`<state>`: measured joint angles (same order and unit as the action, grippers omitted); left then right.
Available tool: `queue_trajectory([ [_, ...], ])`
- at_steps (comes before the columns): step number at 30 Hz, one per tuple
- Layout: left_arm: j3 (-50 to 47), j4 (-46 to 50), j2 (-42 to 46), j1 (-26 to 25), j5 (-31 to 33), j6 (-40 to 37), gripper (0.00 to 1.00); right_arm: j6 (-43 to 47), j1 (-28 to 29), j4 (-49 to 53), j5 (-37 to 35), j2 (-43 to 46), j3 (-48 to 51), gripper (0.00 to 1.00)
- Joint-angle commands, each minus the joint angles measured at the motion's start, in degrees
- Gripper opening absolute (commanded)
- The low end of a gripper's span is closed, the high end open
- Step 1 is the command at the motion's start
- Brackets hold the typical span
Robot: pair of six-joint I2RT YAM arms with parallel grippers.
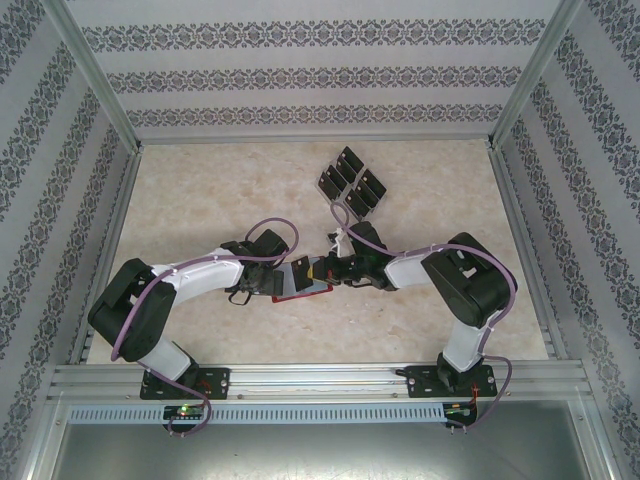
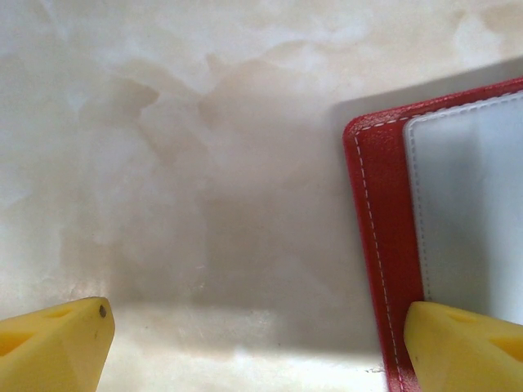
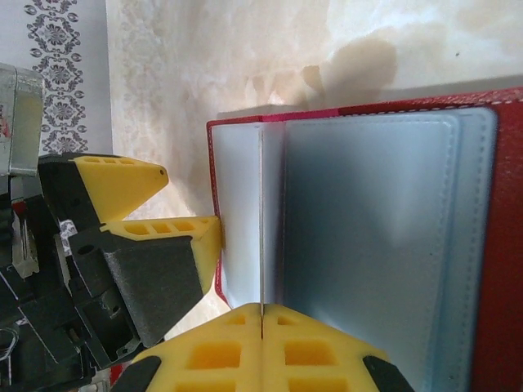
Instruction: Put the credit cards into the card holder
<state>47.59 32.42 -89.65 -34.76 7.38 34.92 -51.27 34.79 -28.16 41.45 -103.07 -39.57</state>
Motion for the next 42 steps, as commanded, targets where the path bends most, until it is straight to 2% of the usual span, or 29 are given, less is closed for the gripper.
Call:
queue_trajectory([
  [1, -1.56, 2.28, -0.73, 0.66, 0.97, 0.57, 0.92, -0.76, 0.88, -2.41, 0.56, -1.41, -0.09, 0.00],
  [11, -1.63, 2.29, -0.55, 0.66, 0.88, 0.59, 0.92, -1.90, 2.11, -4.10, -0.03, -2.91, 0.44, 0.00],
  [24, -1.40, 2.41, -0.62, 0.66, 0.89, 0.38, 0.92, -2.16, 0.88, -4.37, -1.37, -0.73, 4.41, 0.00],
  [42, -1.21, 2.18, -0.81, 0.65, 0.46, 0.41, 0.92, -3.06, 2.93, -4.79, -0.93, -3.80, 0.94, 0.00],
])
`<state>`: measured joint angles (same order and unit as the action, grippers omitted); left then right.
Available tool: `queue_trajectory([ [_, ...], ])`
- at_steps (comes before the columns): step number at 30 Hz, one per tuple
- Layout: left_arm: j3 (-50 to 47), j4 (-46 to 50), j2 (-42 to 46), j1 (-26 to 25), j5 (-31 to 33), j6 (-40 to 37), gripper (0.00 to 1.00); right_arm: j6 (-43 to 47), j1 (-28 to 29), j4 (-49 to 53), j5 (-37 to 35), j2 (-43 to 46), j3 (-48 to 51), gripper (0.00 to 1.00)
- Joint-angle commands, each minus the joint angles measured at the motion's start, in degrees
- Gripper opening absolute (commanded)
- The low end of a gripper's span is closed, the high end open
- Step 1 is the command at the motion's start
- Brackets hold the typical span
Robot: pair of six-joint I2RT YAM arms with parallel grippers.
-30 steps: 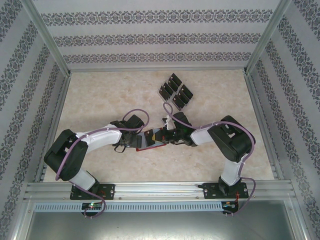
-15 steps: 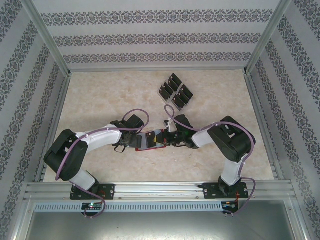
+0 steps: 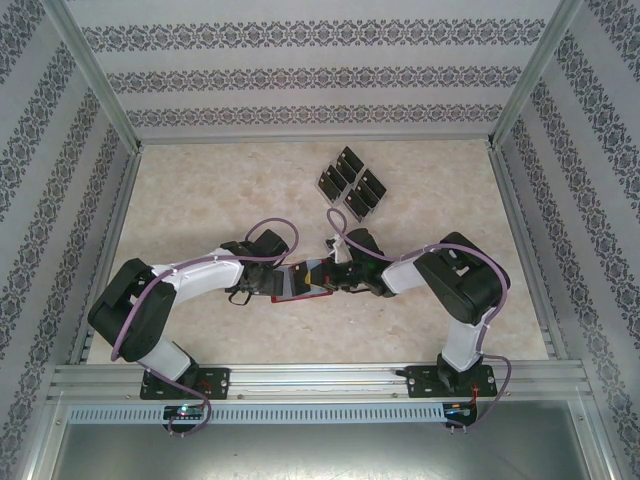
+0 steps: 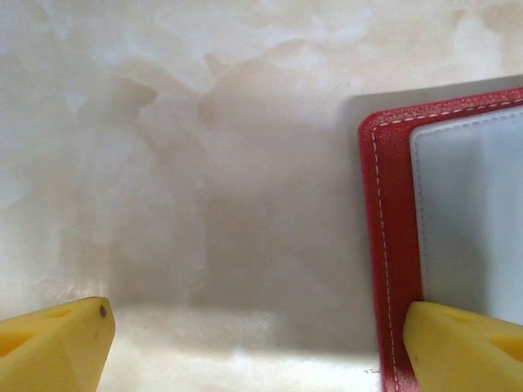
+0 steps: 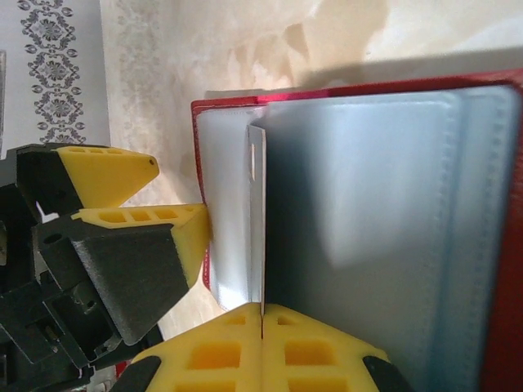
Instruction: Put the credit cards into the card holder
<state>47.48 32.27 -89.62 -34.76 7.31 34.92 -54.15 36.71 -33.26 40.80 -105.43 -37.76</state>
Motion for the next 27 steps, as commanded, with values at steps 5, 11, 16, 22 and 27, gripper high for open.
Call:
queue_trajectory([
  [5, -1.24, 2.18, -0.82, 0.62, 0.52, 0.42, 0.92, -0.38, 1.78, 0.57, -0.65, -1.87, -0.91, 0.00],
  [11, -1.32, 1.87, -0.83, 0.61, 0.33, 0.44, 0.92, -0.78, 2.27, 1.54, -1.22, -0.96, -1.09, 0.05],
  [16, -1.16, 2.13, -0.79, 0.63, 0.25, 0.49, 0.92, 0.51, 2.05, 6.25, -2.71, 3.57, -1.61, 0.41],
  [22, -0.64, 2.81, -0.39, 0.65, 0.19, 0.57, 0.92, 2.71, 1.49, 12.72, -4.13, 8.48, -3.06, 0.60],
  [27, 1.42, 4.57, 1.15, 0.72, -0.44, 0.57, 0.92, 4.54, 0.71, 18.18, -7.49, 12.58, -3.29, 0.63],
])
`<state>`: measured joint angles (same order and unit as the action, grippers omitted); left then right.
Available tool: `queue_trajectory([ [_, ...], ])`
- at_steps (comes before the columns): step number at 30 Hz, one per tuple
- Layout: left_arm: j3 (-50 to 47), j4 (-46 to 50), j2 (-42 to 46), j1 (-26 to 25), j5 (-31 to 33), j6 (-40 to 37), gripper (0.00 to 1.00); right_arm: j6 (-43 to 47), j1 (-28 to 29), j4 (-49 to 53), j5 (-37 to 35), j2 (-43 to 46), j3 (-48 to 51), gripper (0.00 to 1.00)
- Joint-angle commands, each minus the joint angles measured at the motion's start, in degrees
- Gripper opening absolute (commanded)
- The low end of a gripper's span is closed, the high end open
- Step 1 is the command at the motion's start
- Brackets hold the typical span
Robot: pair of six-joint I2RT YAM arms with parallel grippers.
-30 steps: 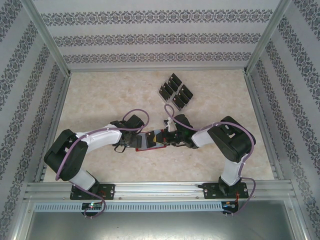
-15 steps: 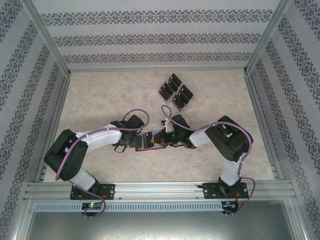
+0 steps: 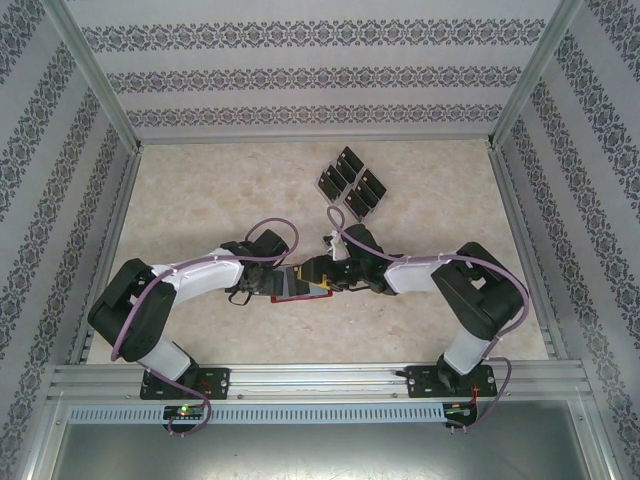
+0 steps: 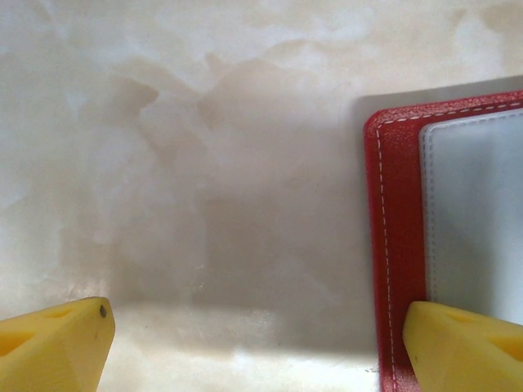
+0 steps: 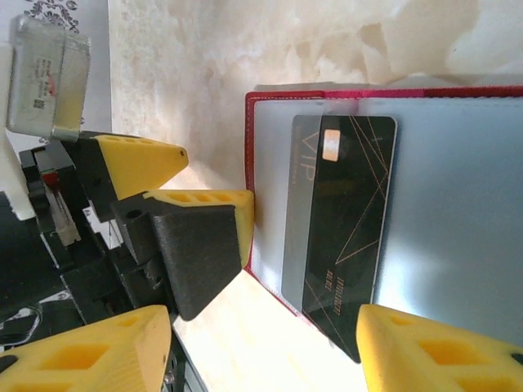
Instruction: Put the credit cards into the card holder
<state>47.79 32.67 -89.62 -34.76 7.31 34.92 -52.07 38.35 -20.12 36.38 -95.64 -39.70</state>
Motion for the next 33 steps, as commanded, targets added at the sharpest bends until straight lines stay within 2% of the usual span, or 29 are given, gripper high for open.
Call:
queue_trajectory([
  [1, 1.63, 4.50, 1.48, 0.77, -0.72, 0.64, 0.92, 2.78, -1.05, 6.62, -4.04, 3.50, -1.42, 0.63],
  [3, 3.12, 5.33, 2.40, 0.75, -1.62, 0.81, 0.92, 4.30, -1.23, 10.94, -6.48, 4.85, -2.23, 0.59],
  [5, 4.58, 5.72, 3.16, 0.71, -2.95, 0.84, 0.92, 5.43, -1.23, 13.85, -8.03, 5.19, -3.11, 0.48],
  [8, 7.81, 5.74, 3.02, 0.65, -5.29, 0.68, 0.92, 6.36, -1.22, 15.55, -9.21, 4.17, -4.04, 0.14],
  [9, 9.05, 5.83, 2.63, 0.51, -5.89, 0.59, 0.92, 6.60, -1.18, 15.50, -9.39, 3.52, -4.20, 0.04],
  [10, 10.19, 5.92, 1.94, 0.33, -6.29, 0.59, 0.92, 6.72, -1.21, 15.51, -9.73, 2.95, -4.24, 0.00],
  [17, 15.14, 3.87, -3.01, -0.93, -8.37, 1.13, 0.92, 6.22, -1.38, 13.57, -11.23, 0.56, -2.81, 0.00],
  [33, 18.29, -0.06, -11.29, -3.53, -9.96, 2.08, 0.91, 5.20, -1.67, 10.15, -11.43, -1.74, -0.02, 0.00],
])
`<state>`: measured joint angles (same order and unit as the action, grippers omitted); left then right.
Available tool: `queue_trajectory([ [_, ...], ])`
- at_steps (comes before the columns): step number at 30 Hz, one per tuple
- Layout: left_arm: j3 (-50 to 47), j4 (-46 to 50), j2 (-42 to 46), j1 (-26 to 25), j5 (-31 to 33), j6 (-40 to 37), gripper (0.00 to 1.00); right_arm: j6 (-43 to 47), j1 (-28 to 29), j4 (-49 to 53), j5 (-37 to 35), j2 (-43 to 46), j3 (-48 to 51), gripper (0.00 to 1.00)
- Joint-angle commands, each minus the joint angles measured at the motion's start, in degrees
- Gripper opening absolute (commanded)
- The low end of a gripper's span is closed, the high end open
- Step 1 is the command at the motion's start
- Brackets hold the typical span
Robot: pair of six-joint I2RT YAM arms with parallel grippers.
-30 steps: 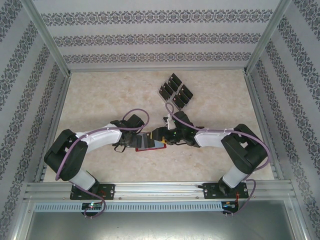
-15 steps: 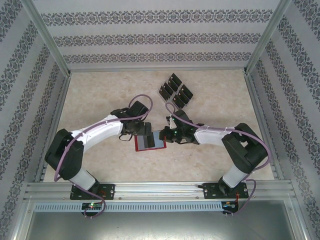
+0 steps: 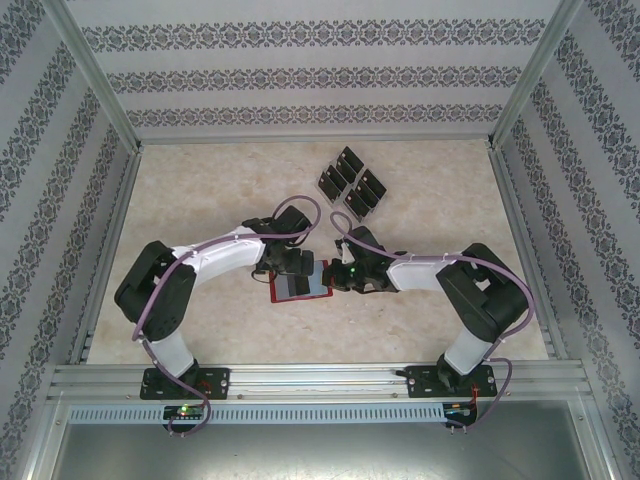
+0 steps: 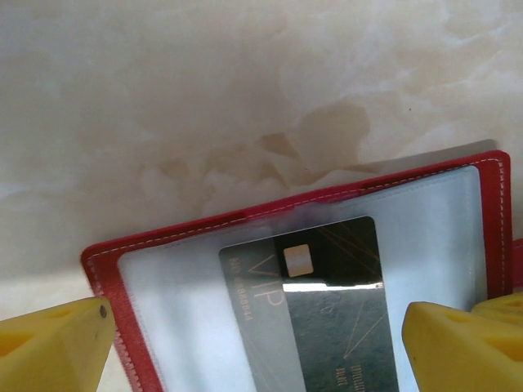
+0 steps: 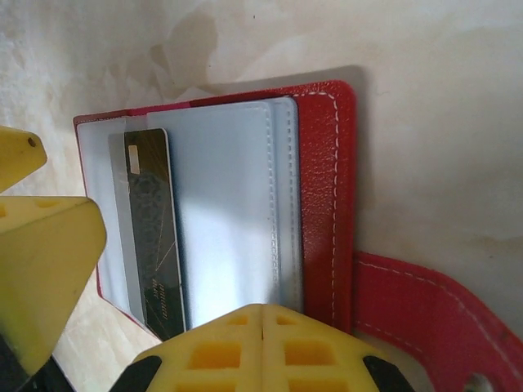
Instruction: Put the credit cards into the card holder
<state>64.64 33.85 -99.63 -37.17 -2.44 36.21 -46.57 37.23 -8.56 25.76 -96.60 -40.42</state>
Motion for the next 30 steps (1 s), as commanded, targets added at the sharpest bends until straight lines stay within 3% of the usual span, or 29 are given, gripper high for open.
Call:
queue_trajectory([
  [1, 1.46, -1.52, -1.59, -1.30, -0.23, 0.77, 0.92, -0.36, -0.58, -1.53, -0.80, -0.89, 0.78, 0.00],
  [15, 0.07, -0.66, -4.45, -2.12, 1.14, 0.15, 0.91, -1.03, -0.63, -1.72, -1.06, -1.91, 0.79, 0.00],
  [30, -4.48, 6.01, 1.43, -1.95, 6.28, -3.48, 0.92, -1.47, -0.68, -0.89, -1.91, -2.63, 0.65, 0.00],
])
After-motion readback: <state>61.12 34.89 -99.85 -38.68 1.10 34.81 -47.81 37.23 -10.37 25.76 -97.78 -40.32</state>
